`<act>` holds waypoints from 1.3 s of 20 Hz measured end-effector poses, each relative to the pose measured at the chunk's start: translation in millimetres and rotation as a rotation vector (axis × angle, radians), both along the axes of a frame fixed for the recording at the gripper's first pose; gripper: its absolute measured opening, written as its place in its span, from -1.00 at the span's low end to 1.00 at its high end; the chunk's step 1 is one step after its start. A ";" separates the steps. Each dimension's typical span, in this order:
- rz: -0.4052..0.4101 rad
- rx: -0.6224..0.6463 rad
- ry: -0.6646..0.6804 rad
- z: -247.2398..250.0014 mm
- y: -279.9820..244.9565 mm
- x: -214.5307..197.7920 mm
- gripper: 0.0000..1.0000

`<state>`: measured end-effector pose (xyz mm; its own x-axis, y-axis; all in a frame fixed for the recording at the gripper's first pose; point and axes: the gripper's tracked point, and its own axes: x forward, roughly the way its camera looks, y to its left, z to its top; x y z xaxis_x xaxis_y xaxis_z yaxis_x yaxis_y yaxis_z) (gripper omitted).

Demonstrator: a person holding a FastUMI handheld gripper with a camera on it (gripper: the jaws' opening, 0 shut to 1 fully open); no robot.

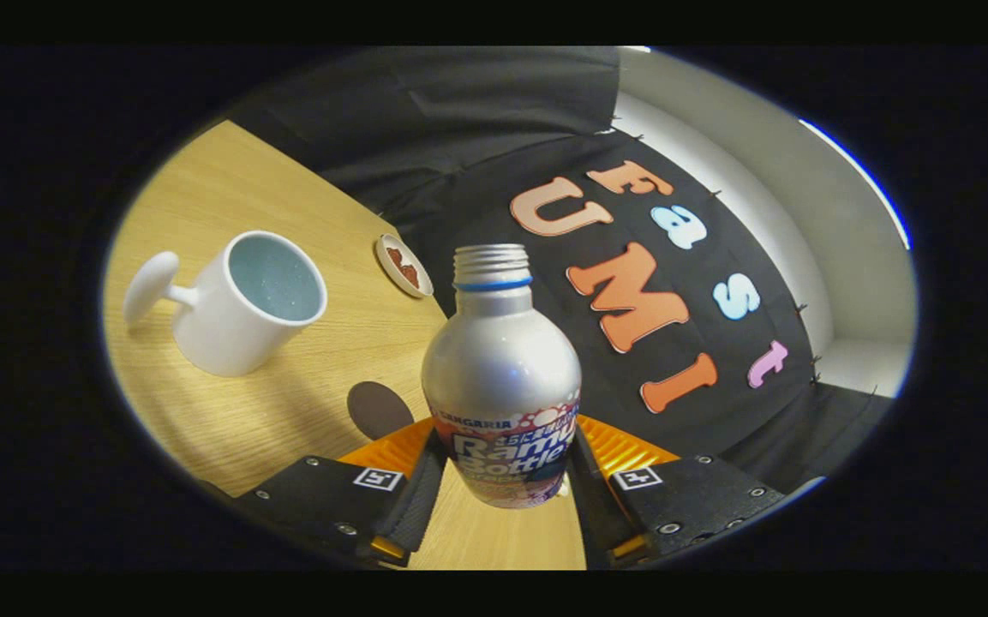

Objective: Take the bottle from table, then pour the juice into the cup, finally place the bottle on the coaster

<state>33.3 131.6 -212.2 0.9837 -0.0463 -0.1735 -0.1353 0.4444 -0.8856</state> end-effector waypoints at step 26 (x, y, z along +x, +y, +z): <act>0.177 -0.517 -0.045 8.3 29.7 18.7 0.47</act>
